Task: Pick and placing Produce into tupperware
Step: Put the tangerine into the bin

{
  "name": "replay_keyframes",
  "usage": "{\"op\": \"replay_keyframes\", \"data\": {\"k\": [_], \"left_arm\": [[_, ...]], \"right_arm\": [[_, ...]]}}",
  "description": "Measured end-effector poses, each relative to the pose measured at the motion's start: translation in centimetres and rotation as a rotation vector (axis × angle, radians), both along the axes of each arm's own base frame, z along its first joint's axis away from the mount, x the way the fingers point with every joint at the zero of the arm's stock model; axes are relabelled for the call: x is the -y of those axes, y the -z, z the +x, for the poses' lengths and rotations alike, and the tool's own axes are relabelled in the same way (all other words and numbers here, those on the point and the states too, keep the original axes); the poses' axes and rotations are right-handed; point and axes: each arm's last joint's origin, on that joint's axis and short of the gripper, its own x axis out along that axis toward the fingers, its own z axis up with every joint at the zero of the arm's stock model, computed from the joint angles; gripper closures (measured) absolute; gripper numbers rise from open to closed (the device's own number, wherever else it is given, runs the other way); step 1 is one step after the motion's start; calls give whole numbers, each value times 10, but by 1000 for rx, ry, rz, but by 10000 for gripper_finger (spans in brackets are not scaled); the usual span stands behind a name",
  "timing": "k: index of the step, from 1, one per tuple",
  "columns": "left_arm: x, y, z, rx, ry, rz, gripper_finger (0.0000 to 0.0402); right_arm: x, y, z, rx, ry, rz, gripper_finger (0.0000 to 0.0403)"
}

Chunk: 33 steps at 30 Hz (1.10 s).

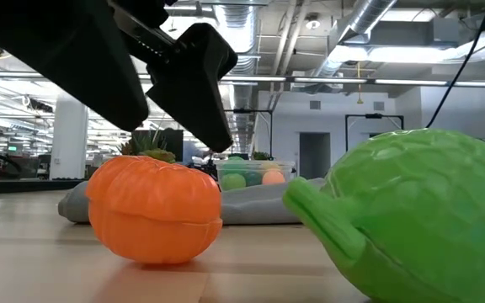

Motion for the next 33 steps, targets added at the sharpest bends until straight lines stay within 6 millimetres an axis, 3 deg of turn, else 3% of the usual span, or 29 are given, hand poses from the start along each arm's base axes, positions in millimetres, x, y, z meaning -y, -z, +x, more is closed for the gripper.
{"op": "replay_keyframes", "data": {"k": [8,13,25,33], "left_arm": [[0,0,0,10,59,19,95],[3,13,3,-15,120,15,95],[4,34,12,-54,98,39,95],[2,36,14,-46,74,56,95]], "right_arm": [[2,1,2,-6,17,-14,131],[3,1,2,-7,17,-16,131],[1,2,2,-12,26,-2,131],[2,3,2,-16,28,-2,131]]}}
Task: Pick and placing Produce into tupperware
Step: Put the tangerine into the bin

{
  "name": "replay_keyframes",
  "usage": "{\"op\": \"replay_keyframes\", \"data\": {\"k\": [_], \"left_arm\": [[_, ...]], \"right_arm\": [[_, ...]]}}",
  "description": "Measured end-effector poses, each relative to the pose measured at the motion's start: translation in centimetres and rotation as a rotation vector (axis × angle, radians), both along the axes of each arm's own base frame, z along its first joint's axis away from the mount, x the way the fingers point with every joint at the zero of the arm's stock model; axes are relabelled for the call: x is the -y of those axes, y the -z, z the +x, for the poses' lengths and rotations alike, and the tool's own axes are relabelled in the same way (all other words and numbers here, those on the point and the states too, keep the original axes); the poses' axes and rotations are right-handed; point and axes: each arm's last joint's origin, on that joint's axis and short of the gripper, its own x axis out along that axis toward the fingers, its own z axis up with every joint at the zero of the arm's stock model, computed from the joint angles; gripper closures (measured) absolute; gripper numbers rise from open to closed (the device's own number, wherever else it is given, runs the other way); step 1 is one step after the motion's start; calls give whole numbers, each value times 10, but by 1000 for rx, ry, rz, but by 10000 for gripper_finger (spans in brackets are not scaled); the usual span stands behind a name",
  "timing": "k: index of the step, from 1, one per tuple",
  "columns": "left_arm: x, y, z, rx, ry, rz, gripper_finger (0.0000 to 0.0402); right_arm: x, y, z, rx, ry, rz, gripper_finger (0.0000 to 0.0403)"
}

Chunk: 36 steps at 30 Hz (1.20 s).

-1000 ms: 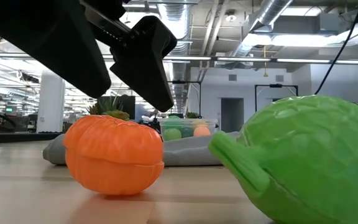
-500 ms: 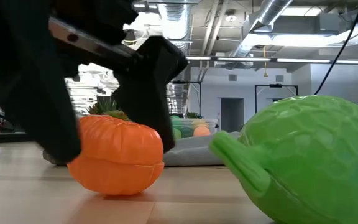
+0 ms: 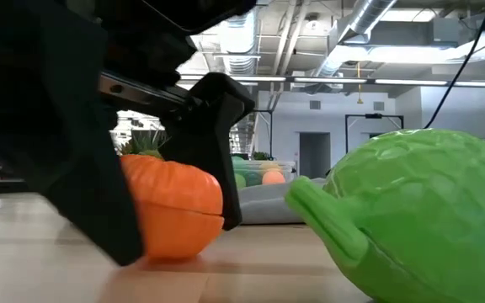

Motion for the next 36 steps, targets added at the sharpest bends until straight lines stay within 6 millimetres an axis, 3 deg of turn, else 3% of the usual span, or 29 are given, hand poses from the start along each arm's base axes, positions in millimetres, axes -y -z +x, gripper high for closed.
{"op": "replay_keyframes", "data": {"k": [19,29,36], "left_arm": [[-9,2,1,-43,-19,19,96],[-9,2,1,-45,-18,16,161],[-9,2,1,-49,-34,8,155]], "right_arm": [[0,0,0,-2,1,-4,131],[2,1,-1,-4,15,0,131],[2,1,0,-3,15,1,131]]}}
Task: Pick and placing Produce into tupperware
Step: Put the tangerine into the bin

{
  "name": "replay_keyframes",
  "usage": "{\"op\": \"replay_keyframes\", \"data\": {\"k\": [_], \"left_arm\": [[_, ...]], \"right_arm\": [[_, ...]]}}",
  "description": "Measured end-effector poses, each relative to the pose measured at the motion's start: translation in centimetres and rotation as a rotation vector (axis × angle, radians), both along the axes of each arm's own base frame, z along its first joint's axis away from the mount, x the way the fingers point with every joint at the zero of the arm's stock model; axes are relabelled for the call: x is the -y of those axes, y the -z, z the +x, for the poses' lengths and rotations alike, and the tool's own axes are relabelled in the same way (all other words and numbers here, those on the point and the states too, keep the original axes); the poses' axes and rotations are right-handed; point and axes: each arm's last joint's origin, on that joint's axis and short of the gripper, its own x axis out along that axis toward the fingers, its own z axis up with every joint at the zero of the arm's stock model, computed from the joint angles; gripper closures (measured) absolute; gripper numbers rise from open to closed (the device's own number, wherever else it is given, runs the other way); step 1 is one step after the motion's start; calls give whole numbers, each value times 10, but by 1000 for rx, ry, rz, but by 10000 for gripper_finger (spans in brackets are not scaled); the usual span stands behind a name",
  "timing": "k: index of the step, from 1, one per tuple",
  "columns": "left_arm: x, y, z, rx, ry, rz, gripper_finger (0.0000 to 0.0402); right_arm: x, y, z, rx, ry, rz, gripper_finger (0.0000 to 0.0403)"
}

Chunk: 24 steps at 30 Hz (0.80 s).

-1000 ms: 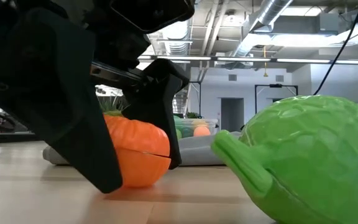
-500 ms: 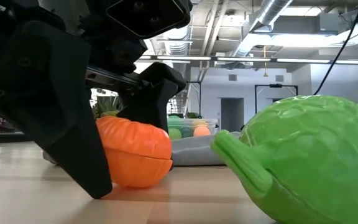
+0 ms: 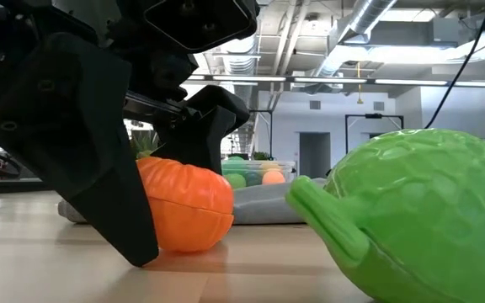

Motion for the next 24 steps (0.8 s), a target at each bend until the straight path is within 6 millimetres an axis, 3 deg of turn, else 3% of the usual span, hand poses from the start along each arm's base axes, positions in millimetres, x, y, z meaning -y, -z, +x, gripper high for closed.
{"op": "replay_keyframes", "data": {"k": [10,24], "left_arm": [[0,-2,2,4,-58,-22,167],[4,-18,12,50,-130,-58,163]], "right_arm": [[0,0,0,0,0,-1,131],[0,0,0,-1,0,-4,131]]}}
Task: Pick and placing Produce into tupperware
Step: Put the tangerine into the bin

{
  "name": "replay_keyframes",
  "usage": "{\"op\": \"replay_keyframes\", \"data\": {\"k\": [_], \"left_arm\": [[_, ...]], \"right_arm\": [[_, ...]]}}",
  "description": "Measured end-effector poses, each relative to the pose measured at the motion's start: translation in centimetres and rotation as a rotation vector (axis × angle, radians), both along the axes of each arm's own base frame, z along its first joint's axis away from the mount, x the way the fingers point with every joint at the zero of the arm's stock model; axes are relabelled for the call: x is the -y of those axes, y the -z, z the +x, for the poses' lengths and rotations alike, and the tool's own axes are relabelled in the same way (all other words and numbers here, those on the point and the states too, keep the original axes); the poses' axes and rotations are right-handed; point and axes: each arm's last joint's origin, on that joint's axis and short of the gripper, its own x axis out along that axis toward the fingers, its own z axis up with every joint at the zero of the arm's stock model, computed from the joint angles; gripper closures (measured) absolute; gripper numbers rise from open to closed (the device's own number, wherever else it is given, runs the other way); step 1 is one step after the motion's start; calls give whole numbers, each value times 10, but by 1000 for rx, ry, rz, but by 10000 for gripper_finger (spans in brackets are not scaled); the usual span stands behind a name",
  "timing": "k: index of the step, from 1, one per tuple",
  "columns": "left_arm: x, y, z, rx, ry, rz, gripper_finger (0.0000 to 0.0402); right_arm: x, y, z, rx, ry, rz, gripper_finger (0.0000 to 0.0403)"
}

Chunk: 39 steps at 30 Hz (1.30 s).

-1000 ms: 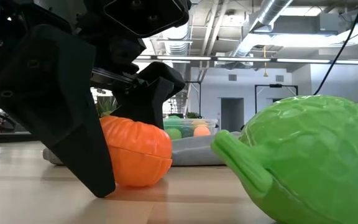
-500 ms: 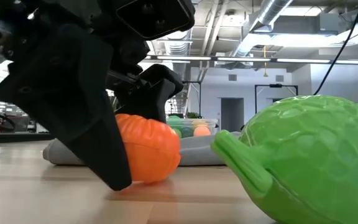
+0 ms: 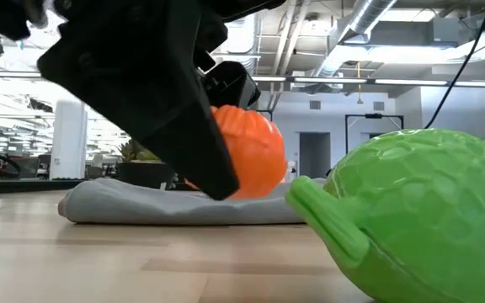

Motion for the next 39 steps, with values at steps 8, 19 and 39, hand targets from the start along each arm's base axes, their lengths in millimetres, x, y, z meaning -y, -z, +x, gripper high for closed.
{"op": "replay_keyframes", "data": {"k": [8,19,39], "left_arm": [[-6,-5,5,-27,-86,-38,157],[-13,-15,13,-3,-138,-62,160],[-46,-74,-7,80,-358,122,159]], "right_arm": [[0,0,0,0,-1,-1,131],[-1,0,0,0,-5,8,131],[-3,-1,-3,3,-27,4,131]]}}
